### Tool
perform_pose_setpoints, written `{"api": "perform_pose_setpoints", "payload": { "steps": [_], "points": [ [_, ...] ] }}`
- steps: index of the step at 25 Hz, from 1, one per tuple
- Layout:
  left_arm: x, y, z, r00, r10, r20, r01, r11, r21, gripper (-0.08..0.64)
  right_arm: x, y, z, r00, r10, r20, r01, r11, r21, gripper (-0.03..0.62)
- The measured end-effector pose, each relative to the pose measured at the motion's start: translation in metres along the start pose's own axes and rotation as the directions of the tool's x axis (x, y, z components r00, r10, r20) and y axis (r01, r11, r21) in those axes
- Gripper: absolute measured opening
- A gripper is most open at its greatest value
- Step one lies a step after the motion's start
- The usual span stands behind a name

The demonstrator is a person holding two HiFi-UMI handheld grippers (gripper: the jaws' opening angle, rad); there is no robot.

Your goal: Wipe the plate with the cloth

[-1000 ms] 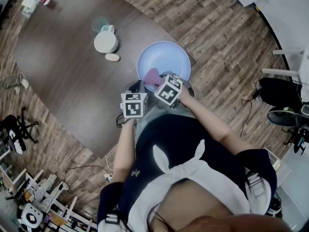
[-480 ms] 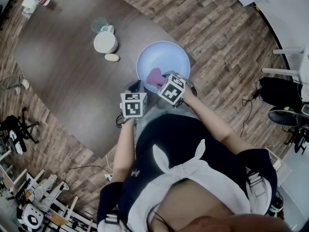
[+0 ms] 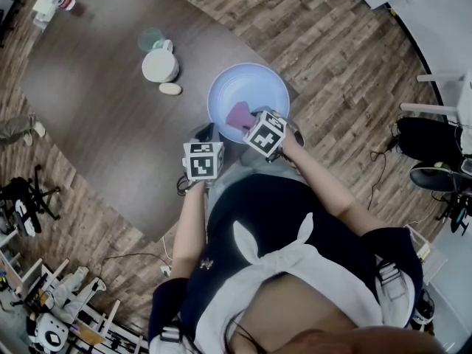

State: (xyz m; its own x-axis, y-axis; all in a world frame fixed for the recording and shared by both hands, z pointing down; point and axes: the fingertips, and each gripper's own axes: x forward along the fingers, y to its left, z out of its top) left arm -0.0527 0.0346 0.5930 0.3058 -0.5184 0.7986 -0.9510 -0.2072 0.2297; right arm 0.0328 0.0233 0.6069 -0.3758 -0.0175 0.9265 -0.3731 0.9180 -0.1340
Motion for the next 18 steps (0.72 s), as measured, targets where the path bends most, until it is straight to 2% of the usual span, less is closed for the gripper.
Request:
{"api": "perform_pose_setpoints", "payload": {
  "steps": [18],
  "points": [
    [0.001, 0.004, -0.004, 1.000, 0.009, -0.018, -0.010, 1.000, -0.008, 0.005, -0.005, -0.029, -0.008, 0.999, -0.034, -0.003, 0.034, 0.998, 0.053, 0.187]
  ]
}}
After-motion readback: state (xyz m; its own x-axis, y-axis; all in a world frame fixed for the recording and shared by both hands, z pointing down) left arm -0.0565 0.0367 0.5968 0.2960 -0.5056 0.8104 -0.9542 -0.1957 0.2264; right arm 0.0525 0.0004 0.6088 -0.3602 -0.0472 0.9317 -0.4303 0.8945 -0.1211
